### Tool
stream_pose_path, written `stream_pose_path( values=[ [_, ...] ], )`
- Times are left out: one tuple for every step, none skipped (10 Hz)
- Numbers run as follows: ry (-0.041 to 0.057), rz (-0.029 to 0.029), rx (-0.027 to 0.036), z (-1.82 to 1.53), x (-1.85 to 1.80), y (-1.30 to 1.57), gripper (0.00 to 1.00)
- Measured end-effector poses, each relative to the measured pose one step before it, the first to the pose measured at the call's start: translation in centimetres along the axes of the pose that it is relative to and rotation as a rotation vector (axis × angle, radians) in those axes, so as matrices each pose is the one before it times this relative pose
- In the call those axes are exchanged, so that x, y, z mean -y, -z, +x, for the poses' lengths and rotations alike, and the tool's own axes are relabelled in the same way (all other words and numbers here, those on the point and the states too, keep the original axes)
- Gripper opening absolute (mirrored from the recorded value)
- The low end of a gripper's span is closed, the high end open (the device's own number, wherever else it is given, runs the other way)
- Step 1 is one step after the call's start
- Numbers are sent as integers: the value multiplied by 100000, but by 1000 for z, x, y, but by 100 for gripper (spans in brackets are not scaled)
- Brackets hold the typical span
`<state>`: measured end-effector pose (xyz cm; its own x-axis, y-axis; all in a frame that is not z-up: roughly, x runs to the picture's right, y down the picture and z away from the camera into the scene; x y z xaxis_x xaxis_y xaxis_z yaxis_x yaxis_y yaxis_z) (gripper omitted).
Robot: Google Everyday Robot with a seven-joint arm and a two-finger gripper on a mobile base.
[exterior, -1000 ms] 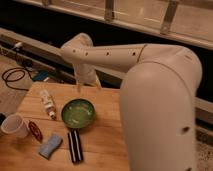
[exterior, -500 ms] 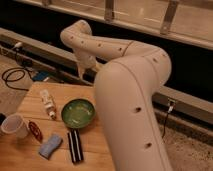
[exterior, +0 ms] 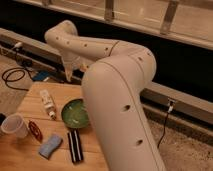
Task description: Move the arm in a circular motion
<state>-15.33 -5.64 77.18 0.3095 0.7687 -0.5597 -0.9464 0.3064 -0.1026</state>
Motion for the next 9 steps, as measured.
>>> stream_pose_path(
  values=[
    [2110, -1091, -113, 1542, -1754, 447, 65],
    [2508, -1327, -212, 2030, -2147, 434, 65],
    [1640, -873, -185, 1459, -1433, 270, 65],
    [1445, -307, -701, 1973, -1431, 173, 65],
    [1446, -596, -1017, 2578, -1758, 79, 65],
    [223, -473, -1072, 1962, -995, -46, 65],
    [-736, -265, -1238, 2222, -497, -141, 65],
    [-2949, 230, -1244, 2846, 222, -198, 65],
    [-4929, 239, -1208, 2996, 1068, -175, 65]
  ],
)
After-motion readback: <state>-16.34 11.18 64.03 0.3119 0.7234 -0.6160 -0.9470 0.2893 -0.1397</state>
